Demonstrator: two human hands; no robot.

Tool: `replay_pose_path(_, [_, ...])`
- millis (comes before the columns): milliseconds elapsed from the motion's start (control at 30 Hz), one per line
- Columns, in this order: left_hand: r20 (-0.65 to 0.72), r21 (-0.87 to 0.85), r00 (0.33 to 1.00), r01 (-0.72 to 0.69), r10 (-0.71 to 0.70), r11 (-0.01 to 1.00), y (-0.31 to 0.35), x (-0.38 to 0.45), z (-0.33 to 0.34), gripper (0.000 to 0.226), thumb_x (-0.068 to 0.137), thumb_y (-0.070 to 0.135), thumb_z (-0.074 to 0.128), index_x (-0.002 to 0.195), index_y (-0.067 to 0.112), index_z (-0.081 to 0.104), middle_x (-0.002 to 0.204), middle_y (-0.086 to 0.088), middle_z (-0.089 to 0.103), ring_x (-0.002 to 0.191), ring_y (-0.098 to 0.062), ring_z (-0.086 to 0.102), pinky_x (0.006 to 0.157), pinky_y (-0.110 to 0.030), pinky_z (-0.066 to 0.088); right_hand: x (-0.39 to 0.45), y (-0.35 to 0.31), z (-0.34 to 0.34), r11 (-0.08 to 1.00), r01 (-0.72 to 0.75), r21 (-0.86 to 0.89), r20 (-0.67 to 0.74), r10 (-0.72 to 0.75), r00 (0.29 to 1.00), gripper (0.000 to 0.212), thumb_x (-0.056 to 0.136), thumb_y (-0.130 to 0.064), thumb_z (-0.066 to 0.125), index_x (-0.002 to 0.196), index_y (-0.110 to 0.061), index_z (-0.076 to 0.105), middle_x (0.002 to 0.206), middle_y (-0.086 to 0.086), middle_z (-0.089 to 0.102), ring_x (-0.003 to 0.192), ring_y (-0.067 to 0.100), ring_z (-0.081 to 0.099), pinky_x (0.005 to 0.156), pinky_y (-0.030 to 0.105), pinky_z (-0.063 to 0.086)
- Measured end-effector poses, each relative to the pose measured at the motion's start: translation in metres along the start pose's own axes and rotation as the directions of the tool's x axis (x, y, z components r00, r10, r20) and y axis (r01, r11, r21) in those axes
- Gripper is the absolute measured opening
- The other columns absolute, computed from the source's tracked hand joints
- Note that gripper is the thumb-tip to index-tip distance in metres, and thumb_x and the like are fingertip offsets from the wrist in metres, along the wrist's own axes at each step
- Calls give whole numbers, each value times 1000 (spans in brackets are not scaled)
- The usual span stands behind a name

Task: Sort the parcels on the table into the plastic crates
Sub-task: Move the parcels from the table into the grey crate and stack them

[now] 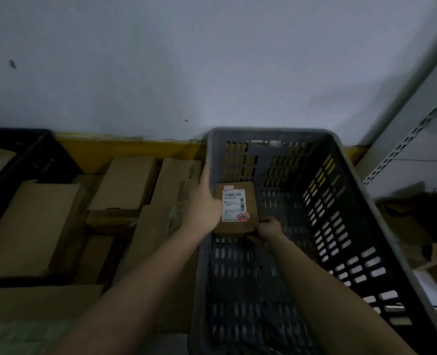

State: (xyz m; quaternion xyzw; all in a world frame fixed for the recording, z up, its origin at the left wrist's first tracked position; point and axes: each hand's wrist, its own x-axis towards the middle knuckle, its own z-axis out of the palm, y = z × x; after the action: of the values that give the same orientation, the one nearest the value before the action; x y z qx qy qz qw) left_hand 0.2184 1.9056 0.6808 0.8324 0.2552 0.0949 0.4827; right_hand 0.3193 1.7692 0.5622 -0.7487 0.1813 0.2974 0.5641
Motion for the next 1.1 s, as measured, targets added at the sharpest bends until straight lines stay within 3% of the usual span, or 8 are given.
replay_pose_path(200, [2,118,997,81,-82,990,5,-3,0,93,91,0,48,156,43,-2,89,-10,68,69,-37,66,54,-50,54,23,23,14,967,24,-253,-127,-58,990,28,95,-7,60,122,-2,60,125,18,64,114,36,61,96,43,53])
replay_pose_path(267, [0,114,997,75,-76,991,5,-3,-1,93,91,0,48,156,44,-3,94,-9,69,70,-33,66,58,-52,57,26,25,14,963,19,-267,-137,-58,989,28,95,-8,61,121,-1,61,122,17,65,113,34,62,93,38,52])
replay_pose_path(433, [-14,120,997,83,-82,989,5,-1,0,94,91,2,47,155,45,-5,94,-7,68,69,-31,66,60,-54,56,36,29,12,942,31,-334,-104,-69,992,29,91,-16,68,116,-2,63,113,16,68,102,34,67,89,48,57])
replay_pose_path(567, [-6,105,996,87,-87,991,5,-1,0,93,91,2,46,155,45,-5,92,-9,67,64,-32,62,52,-45,52,35,28,11,907,48,-419,-73,-86,994,26,91,-14,64,113,1,64,109,14,68,103,33,66,87,38,55])
replay_pose_path(800, [-18,103,996,90,-89,991,5,-2,0,89,92,3,47,156,42,-2,85,-11,67,53,-22,50,47,-34,41,19,15,4,745,118,-657,31,-130,991,53,96,-39,57,134,-3,50,136,21,54,119,36,58,94,40,50])
replay_pose_path(867, [-24,113,997,82,-80,990,7,-4,-1,88,92,4,47,157,40,-1,82,-11,66,52,-22,50,47,-34,41,9,9,-4,701,162,-695,77,-152,985,59,94,-45,58,134,-2,51,134,21,57,119,35,58,94,39,50])
replay_pose_path(1000, [-58,154,997,55,-46,987,11,-8,-3,87,91,8,51,158,36,4,85,-8,67,57,-24,59,50,-39,51,-12,-12,-18,642,255,-723,151,-213,965,44,98,-39,53,117,-1,63,120,19,66,109,34,63,77,28,43])
replay_pose_path(1100, [-106,216,994,17,6,976,14,-14,-5,83,89,14,56,158,33,14,103,-5,69,73,-25,66,63,-46,59,-31,-31,-22,613,358,-704,214,-298,930,37,100,-36,49,112,-6,67,116,15,69,103,33,65,78,32,50])
